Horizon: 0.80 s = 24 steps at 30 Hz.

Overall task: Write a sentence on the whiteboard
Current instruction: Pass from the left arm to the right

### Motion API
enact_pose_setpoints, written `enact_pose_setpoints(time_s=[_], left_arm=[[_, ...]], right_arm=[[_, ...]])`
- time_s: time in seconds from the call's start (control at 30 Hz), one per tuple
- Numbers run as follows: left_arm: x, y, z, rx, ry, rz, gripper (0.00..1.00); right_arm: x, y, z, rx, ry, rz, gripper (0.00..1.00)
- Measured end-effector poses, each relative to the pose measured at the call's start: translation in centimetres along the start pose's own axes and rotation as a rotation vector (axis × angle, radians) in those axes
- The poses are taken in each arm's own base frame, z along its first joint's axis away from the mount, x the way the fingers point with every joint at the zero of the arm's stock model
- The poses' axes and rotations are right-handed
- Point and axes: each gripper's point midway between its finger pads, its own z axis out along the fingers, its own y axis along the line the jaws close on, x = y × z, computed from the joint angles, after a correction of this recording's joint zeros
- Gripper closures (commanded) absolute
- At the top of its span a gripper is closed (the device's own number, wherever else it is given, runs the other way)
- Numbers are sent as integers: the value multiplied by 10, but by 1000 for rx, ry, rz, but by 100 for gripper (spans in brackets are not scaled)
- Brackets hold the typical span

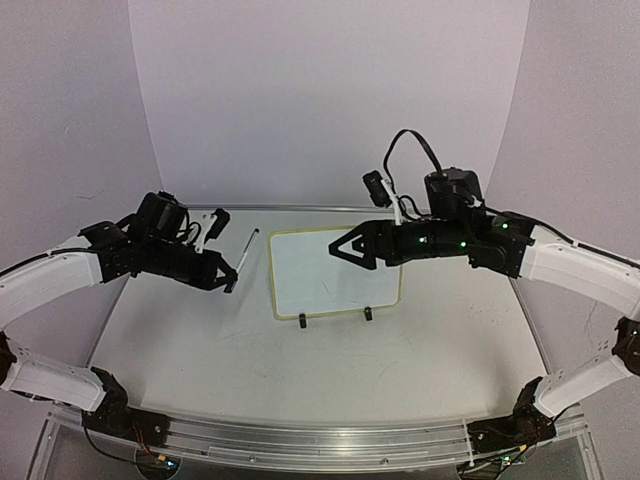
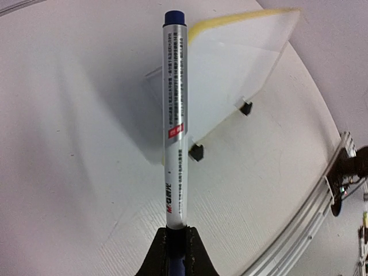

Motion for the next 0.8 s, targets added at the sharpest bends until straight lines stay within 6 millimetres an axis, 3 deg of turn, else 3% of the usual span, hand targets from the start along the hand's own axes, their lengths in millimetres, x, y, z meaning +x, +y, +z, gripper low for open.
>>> enact_pose_setpoints(time_s=[0.2, 0.4, 0.6, 0.8], left_arm=[[42, -71, 6, 197, 143, 184, 100], [72, -125, 15, 334, 251, 315, 100], [82, -158, 20, 441, 309, 386, 100], [83, -167, 18, 490, 316, 414, 100]], right_arm=[[28, 7, 29, -134, 169, 66, 9], [52, 11, 40, -210, 286, 128, 11], [76, 16, 46, -290, 399, 184, 13], [90, 24, 43, -357, 469, 215, 14]])
